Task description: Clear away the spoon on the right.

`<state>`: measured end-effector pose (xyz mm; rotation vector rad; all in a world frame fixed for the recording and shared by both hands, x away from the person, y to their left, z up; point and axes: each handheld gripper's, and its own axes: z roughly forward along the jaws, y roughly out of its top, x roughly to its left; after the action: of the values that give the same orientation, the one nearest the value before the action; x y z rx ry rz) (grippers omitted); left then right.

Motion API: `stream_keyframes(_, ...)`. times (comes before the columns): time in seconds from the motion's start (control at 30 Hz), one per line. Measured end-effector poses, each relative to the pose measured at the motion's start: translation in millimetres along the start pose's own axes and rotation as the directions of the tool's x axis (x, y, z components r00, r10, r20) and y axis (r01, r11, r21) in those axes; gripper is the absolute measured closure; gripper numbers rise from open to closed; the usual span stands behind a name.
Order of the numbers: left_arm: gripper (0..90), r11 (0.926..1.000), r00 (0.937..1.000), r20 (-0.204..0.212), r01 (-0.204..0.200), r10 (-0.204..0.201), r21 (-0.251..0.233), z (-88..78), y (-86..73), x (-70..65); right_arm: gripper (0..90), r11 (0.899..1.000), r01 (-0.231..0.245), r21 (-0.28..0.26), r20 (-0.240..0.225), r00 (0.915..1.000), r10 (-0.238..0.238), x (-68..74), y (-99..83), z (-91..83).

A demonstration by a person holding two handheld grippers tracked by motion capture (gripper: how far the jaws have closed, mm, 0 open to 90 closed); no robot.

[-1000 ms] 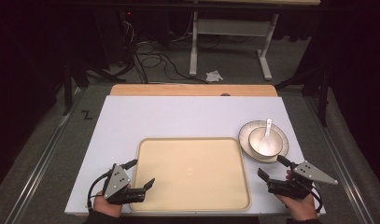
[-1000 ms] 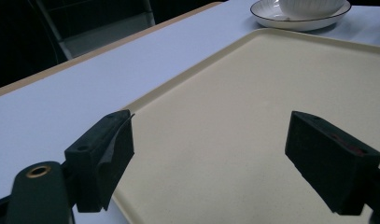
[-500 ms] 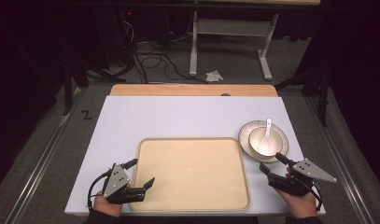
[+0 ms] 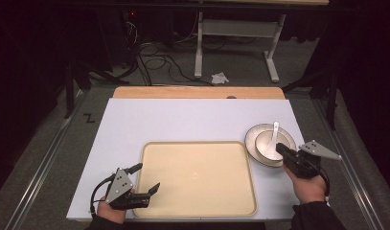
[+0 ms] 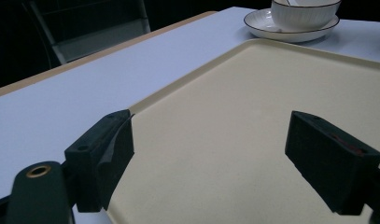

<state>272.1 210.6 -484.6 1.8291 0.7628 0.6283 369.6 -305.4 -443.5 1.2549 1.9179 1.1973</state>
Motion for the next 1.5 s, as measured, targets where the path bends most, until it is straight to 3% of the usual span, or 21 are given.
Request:
stream_keyframes(0.23,15.9,1.0000,1.0000,-0.003,-0.004,0.004,-0.007,-0.6,0.2,-1.3,90.0,0.998,0.009,0.058,0.046,0.9989,-0.011,-13.1,22.2,21.1)
stream_keyframes(0.33,15.9,1.0000,1.0000,-0.003,-0.005,0.005,0.002,1.2,-0.3,-0.5,90.0,0.996,0.035,0.078,0.062,0.9973,-0.040,-15.5,30.7,31.3)
stream_keyframes(0.57,15.9,1.0000,1.0000,-0.001,0.001,-0.001,0.007,3.4,-1.1,1.0,90.0,0.995,0.049,0.092,0.068,0.9961,-0.056,-20.2,41.5,49.6)
stream_keyframes(0.83,15.9,0.9999,0.9999,0.006,-0.009,0.009,0.007,1.9,-1.0,-0.8,90.0,0.988,0.054,0.143,0.084,0.9942,-0.067,-29.9,50.9,70.8)
stream_keyframes(1.0,15.9,0.9999,1.0000,0.001,-0.002,0.002,0.010,2.0,-1.2,1.0,90.0,0.979,0.087,0.182,0.080,0.9914,-0.103,-25.5,57.5,85.1)
stream_keyframes(1.03,15.9,1.0000,1.0000,0.002,-0.005,0.005,0.007,1.3,-0.9,0.2,90.0,0.973,0.103,0.208,0.087,0.9886,-0.123,-23.0,58.3,91.0)
stream_keyframes(1.37,15.9,1.0000,1.0000,0.002,0.004,-0.004,0.005,0.2,-2.9,3.8,90.0,0.962,0.080,0.261,0.124,0.9855,-0.116,-34.2,54.5,93.9)
stream_keyframes(1.5,15.9,1.0000,1.0000,0.004,0.001,-0.001,0.002,-1.0,-2.1,2.0,90.0,0.964,0.076,0.256,0.129,0.9853,-0.112,-37.6,54.5,88.4)
